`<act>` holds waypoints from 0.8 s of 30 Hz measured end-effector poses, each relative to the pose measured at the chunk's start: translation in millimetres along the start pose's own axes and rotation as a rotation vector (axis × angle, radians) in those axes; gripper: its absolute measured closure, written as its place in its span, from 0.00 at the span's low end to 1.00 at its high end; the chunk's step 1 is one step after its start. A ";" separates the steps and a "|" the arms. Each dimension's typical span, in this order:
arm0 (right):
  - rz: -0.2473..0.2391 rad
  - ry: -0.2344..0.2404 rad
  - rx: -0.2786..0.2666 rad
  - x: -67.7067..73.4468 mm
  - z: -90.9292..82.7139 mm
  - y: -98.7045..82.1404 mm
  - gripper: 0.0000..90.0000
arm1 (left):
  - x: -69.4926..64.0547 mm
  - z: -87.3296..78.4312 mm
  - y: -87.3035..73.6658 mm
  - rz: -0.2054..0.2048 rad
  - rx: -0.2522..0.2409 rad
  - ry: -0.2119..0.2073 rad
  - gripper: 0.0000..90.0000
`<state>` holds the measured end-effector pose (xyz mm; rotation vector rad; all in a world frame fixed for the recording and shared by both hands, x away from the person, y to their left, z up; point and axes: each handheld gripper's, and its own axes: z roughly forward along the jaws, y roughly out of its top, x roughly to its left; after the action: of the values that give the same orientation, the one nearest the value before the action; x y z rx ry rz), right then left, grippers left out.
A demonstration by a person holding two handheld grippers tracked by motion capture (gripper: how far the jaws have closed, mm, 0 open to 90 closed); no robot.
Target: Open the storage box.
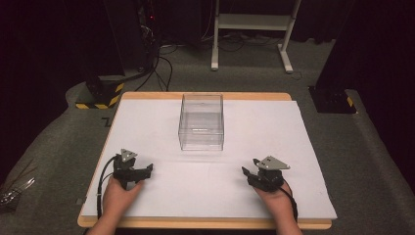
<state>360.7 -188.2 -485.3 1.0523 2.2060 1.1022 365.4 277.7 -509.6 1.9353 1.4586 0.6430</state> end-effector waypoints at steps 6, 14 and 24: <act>-0.007 0.020 -0.012 7.6 2.8 2.6 0.50 | 0.0 0.0 0.0 0.000 0.000 0.000 0.12; -0.012 0.046 -0.013 15.9 5.8 5.4 0.50 | 0.0 0.0 0.0 0.000 0.000 0.000 0.12; -0.025 0.078 -0.033 29.6 9.8 11.3 0.53 | 0.1 0.0 0.0 0.000 0.000 0.000 0.12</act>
<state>354.3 -155.7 -483.5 0.9807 2.2466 1.1834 365.4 277.8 -509.6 1.9356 1.4586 0.6422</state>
